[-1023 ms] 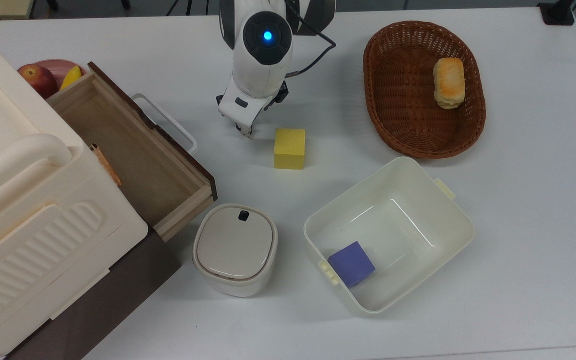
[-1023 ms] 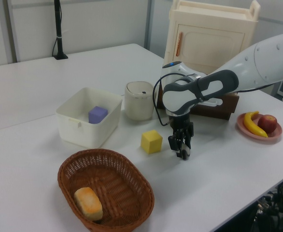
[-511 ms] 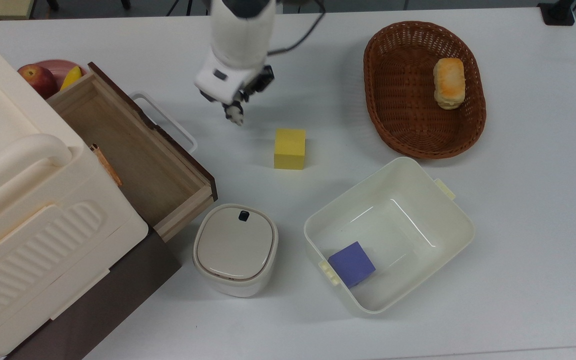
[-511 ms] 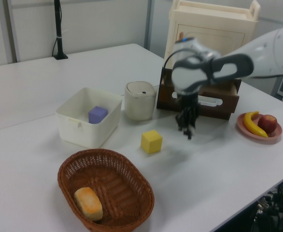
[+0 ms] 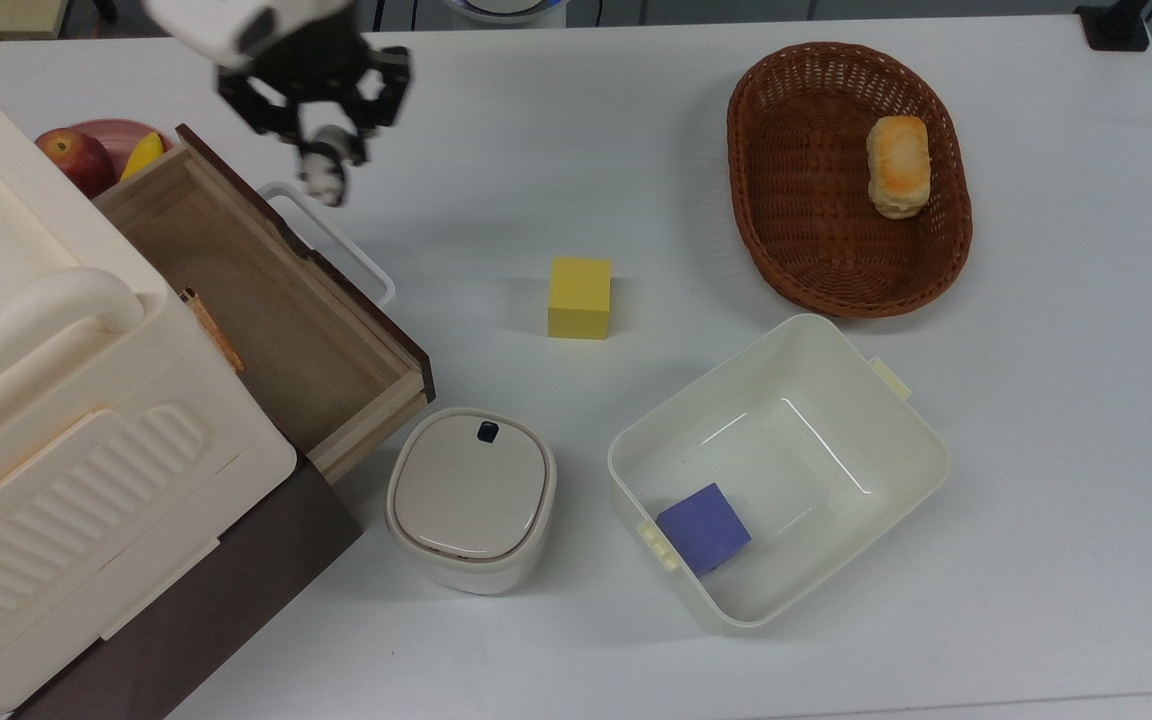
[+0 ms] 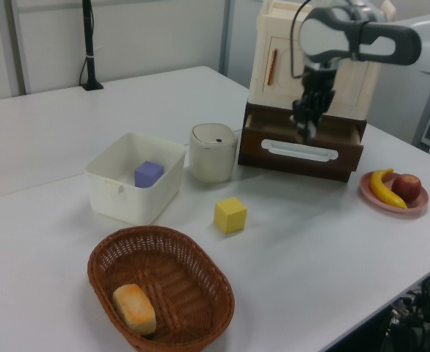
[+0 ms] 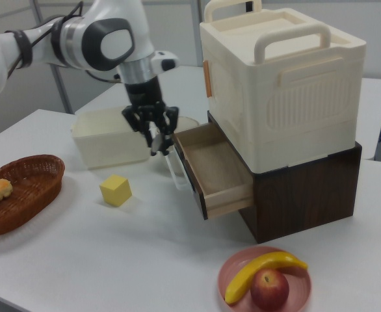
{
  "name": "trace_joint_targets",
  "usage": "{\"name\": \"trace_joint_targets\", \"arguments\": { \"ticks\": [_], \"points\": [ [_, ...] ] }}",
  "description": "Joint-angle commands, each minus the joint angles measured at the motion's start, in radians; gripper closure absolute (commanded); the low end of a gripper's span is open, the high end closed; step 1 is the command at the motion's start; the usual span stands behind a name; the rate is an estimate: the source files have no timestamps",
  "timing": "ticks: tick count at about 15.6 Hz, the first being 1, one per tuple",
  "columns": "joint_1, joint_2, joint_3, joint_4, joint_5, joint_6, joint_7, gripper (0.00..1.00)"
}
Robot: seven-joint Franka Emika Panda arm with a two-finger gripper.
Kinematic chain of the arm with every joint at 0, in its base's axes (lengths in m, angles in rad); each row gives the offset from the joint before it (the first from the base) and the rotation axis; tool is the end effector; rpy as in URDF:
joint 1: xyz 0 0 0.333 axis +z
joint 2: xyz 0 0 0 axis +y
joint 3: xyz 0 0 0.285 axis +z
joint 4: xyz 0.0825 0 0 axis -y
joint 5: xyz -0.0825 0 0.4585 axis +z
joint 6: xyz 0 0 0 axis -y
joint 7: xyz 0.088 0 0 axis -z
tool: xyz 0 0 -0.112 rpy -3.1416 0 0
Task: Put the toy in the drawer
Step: 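Carry the panda toy over the open drawer and lower it inside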
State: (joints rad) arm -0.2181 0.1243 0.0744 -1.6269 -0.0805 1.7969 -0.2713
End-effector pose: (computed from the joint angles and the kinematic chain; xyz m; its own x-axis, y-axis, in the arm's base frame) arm 0.6678 -0.1058 0.4970 0.9893 0.1435 0.0251 0.1411 -0.9868 0.0796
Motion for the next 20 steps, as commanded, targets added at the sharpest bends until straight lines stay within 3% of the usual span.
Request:
{"name": "trace_joint_targets", "arguments": {
  "ticks": [1, 7, 12, 15, 16, 17, 19, 20],
  "points": [
    [-0.084, 0.049, -0.001, 0.07, 0.021, 0.062, -0.025, 1.0],
    [-0.106, 0.166, -0.002, 0.068, 0.001, 0.191, -0.011, 1.0],
    [-0.098, 0.212, -0.001, 0.07, -0.008, 0.193, -0.008, 1.0],
    [-0.098, 0.213, -0.001, 0.068, -0.007, 0.228, -0.008, 0.95],
    [-0.098, 0.215, -0.001, 0.068, -0.008, 0.229, -0.008, 0.86],
    [-0.098, 0.216, -0.001, 0.068, -0.007, 0.231, -0.008, 0.63],
    [-0.098, 0.218, -0.001, 0.068, -0.005, 0.233, -0.008, 0.27],
    [-0.098, 0.216, -0.001, 0.07, -0.005, 0.233, -0.008, 0.01]
  ]
}}
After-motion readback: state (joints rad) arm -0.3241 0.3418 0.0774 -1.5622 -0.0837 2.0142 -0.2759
